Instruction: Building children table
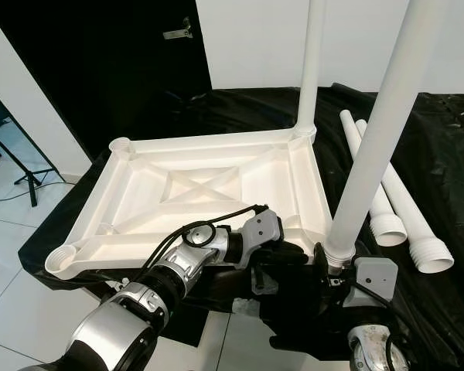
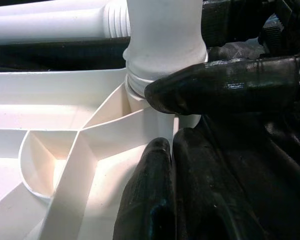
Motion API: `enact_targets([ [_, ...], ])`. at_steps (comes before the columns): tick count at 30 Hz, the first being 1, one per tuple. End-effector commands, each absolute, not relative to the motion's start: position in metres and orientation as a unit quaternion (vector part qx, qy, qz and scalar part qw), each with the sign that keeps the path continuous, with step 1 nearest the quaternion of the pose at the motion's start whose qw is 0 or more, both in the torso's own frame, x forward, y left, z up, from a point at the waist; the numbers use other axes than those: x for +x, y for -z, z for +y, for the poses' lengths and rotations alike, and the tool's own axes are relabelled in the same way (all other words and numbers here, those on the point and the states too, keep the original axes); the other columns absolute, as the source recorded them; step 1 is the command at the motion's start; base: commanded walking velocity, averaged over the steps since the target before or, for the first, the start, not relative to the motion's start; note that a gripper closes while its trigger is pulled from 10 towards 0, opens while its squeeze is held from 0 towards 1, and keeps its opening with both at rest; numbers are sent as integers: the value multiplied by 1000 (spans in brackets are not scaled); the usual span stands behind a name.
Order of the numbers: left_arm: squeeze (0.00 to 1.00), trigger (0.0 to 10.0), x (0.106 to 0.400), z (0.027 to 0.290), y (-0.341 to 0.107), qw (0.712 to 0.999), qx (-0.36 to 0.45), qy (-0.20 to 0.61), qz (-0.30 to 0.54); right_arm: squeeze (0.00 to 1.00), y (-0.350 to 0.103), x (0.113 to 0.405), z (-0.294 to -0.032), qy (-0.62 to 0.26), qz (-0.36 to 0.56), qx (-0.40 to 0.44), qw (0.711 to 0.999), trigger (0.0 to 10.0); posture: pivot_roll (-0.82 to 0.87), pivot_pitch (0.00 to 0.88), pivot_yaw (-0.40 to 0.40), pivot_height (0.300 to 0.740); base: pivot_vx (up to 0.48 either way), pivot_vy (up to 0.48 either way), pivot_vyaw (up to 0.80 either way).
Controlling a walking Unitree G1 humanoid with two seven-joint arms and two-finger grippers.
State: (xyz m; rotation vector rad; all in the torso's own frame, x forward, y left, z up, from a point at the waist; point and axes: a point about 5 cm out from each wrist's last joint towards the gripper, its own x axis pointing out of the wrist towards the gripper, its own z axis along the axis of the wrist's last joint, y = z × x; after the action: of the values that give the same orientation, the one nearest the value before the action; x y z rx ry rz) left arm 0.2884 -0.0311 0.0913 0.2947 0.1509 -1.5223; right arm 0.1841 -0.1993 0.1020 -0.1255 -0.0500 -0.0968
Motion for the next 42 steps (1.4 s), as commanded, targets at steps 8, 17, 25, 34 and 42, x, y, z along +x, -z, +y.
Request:
enact_targets([
  [8,0,10000,272,-21,-45,726,134,650,180,1000,-106,191,-213,50,-15,-102,993,10000,5,0,88,740,0,0,0],
  [17,0,10000,269,-20,-42,724,132,652,184,0,-110,194,-220,-85,-4,-159,983,10000,2,0,91,740,0,0,0],
  [25,0,10000,269,-20,-42,724,132,651,184,0,-115,197,-223,-118,-5,-176,977,8588,2,0,93,740,0,0,0],
  [34,0,10000,264,-20,-38,721,131,655,187,0,-99,182,-218,-113,38,-143,983,0,0,0,83,740,0,0,0],
  [42,0,10000,267,-23,-42,723,126,654,183,0,-101,185,-195,11,-32,-84,996,0,6,0,86,740,0,0,0],
])
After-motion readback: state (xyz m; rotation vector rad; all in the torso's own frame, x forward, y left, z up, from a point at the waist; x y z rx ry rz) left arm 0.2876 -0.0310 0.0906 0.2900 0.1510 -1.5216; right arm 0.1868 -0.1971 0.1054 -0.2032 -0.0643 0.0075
